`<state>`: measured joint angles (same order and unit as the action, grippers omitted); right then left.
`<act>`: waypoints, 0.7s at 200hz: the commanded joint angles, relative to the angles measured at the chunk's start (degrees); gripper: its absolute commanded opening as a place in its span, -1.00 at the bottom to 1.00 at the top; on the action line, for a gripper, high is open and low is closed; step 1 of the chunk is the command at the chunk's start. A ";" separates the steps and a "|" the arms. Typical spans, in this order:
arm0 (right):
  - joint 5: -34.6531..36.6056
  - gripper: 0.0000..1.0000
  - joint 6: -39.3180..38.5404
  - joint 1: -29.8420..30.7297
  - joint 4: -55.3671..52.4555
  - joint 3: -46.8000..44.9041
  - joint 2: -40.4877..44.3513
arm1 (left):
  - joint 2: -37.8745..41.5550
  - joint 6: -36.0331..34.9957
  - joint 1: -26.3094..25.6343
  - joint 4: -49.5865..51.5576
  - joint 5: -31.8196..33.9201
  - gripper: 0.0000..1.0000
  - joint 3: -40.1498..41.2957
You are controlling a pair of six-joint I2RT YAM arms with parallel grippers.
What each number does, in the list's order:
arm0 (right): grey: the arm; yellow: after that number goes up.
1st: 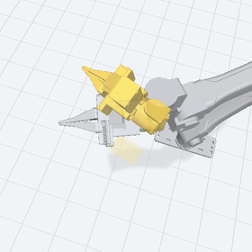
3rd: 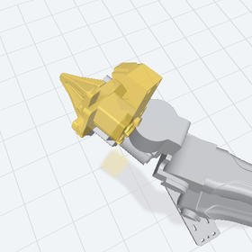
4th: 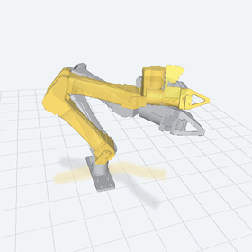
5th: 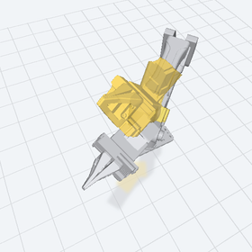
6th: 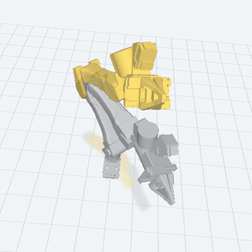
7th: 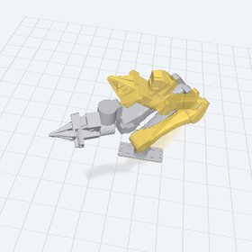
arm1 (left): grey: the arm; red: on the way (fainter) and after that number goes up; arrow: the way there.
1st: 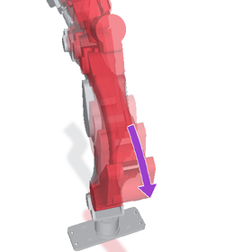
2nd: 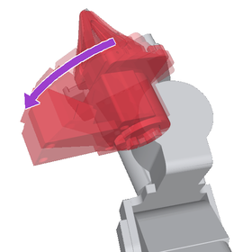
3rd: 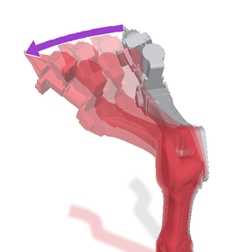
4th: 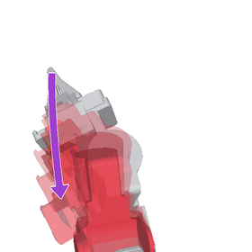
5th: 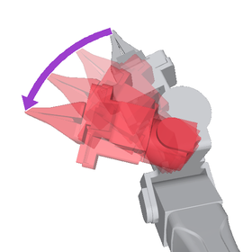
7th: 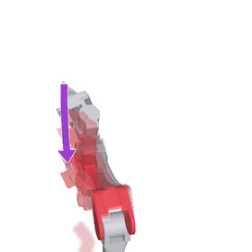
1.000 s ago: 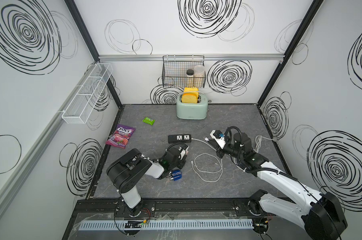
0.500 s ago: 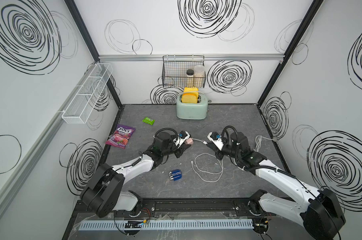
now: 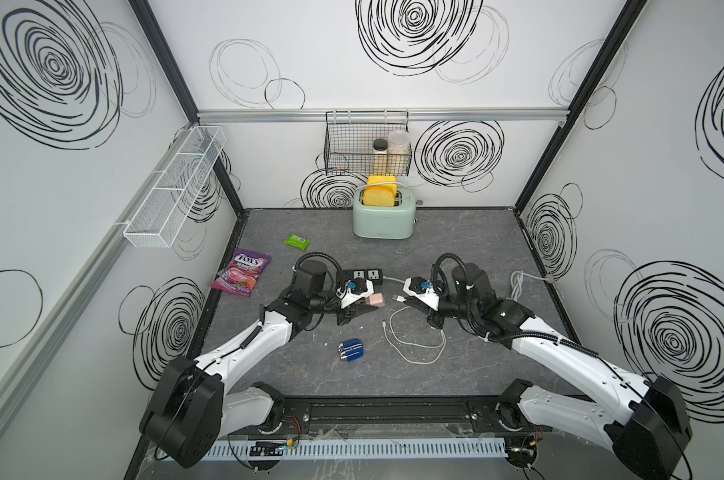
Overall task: Charge the electric shaver
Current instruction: Pick up the plug from the center of the board.
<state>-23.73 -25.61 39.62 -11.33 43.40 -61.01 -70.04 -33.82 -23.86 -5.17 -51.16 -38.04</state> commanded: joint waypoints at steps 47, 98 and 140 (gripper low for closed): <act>-2.31 -1.00 -3.86 2.54 -2.18 1.65 0.20 | -2.29 -8.82 1.18 6.99 -10.07 -1.00 -3.24; -1.40 -1.00 -5.29 4.06 -1.45 1.03 -0.10 | -2.87 -9.07 1.44 6.90 -10.59 -1.00 -3.53; -1.76 -1.00 -5.77 4.76 0.06 0.73 -1.01 | -3.26 -9.95 1.79 7.87 -10.01 -1.00 -3.97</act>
<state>-24.67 -29.63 43.62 -12.43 43.51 -61.47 -72.77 -41.45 -22.81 2.28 -58.92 -40.10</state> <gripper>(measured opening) 0.064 0.310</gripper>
